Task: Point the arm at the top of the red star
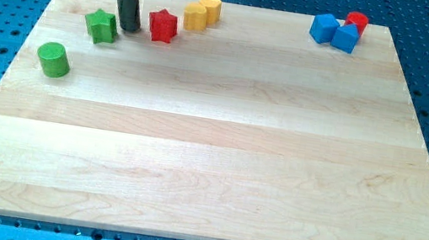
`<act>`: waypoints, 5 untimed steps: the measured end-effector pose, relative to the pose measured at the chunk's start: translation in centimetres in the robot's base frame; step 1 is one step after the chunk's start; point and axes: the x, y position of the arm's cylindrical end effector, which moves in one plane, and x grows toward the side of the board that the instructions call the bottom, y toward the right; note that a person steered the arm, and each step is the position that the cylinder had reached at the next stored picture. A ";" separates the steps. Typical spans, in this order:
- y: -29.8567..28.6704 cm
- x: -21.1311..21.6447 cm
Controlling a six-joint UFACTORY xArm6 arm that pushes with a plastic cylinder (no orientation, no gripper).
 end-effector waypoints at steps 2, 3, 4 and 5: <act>-7.7 5.7; -5.3 6.2; -2.0 1.6; 1.6 -3.1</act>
